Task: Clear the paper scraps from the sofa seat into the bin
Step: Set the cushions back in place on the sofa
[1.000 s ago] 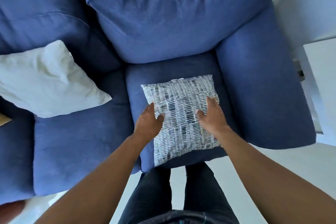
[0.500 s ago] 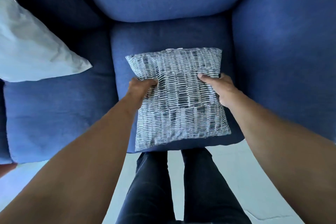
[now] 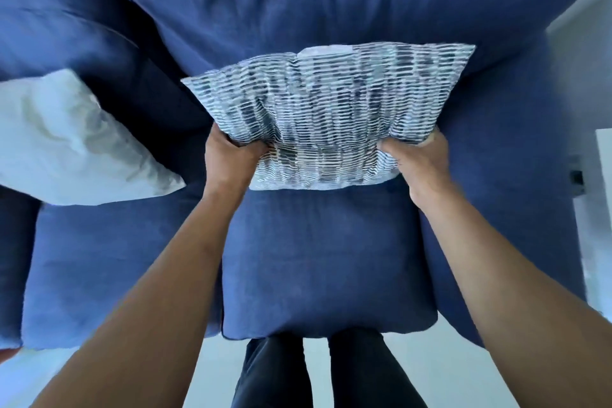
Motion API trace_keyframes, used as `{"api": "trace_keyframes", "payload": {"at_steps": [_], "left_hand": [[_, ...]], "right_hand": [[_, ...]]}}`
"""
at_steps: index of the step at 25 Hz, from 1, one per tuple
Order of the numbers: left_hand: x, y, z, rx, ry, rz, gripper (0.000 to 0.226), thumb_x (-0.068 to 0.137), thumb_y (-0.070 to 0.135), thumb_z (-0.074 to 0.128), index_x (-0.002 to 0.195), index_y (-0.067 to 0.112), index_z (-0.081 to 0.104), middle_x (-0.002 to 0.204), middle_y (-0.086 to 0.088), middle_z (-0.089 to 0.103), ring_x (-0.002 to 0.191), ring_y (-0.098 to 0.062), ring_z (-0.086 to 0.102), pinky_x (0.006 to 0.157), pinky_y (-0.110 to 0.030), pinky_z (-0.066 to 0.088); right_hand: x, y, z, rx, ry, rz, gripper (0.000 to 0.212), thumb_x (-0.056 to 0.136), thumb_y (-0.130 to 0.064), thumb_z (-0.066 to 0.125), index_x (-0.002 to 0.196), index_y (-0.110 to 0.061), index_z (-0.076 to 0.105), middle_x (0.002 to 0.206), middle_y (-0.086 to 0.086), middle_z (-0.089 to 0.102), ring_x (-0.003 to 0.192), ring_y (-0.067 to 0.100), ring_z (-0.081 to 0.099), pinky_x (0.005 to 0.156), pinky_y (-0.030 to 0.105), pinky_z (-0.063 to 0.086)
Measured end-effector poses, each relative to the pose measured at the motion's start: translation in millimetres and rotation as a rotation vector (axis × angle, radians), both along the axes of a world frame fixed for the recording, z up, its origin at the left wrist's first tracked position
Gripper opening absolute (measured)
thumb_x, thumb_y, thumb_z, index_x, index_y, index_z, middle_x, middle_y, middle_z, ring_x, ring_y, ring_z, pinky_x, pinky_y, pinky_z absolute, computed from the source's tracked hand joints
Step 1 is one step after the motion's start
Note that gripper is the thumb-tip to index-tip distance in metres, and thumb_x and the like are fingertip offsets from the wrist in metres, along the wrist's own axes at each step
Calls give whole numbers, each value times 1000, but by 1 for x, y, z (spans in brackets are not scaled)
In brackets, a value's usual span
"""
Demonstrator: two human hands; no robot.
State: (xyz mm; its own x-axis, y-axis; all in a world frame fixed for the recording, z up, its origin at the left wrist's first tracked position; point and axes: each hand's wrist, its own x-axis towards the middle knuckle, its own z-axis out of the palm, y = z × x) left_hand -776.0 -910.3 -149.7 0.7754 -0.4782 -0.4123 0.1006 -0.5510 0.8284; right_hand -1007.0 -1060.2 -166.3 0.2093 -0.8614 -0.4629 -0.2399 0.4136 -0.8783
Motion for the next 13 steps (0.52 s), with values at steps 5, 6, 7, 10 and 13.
{"api": "trace_keyframes", "payload": {"at_steps": [5, 6, 7, 10, 13], "left_hand": [[39, -29, -48, 237, 47, -104, 44, 62, 18, 84, 99, 27, 62, 96, 7, 73, 92, -15, 69, 86, -39, 58], [45, -32, -56, 269, 45, -106, 40, 62, 21, 83, 94, 29, 61, 95, 5, 73, 92, -19, 70, 86, -42, 59], [50, -36, -63, 283, 43, -97, 38, 60, 25, 80, 91, 31, 60, 93, 4, 73, 91, -21, 70, 84, -45, 60], [51, -42, -61, 283, 40, -71, 33, 62, 30, 73, 91, 32, 59, 92, 1, 71, 88, -24, 70, 79, -46, 61], [29, -37, -36, 298, -10, -67, 22, 80, 34, 65, 98, 22, 61, 95, 0, 70, 89, -21, 66, 80, -37, 56]], "right_hand": [[19, -25, -54, 77, 99, 29, 47, 74, 9, 78, 118, 0, 64, 106, 4, 73, 79, 2, 71, 76, 21, 58], [22, -29, -60, 88, 116, 41, 46, 75, 8, 78, 118, 0, 64, 105, 4, 73, 77, 0, 70, 75, 20, 57], [24, -34, -62, 90, 130, 45, 45, 76, 6, 79, 118, -2, 64, 104, 3, 73, 78, 2, 69, 76, 22, 57], [25, -45, -58, 118, 158, 78, 36, 75, -1, 81, 108, -11, 68, 98, -3, 74, 80, 8, 68, 75, 27, 56], [15, -45, -49, 95, 165, 39, 28, 77, -5, 79, 101, -13, 66, 96, -1, 74, 83, 12, 69, 80, 32, 56]]}}
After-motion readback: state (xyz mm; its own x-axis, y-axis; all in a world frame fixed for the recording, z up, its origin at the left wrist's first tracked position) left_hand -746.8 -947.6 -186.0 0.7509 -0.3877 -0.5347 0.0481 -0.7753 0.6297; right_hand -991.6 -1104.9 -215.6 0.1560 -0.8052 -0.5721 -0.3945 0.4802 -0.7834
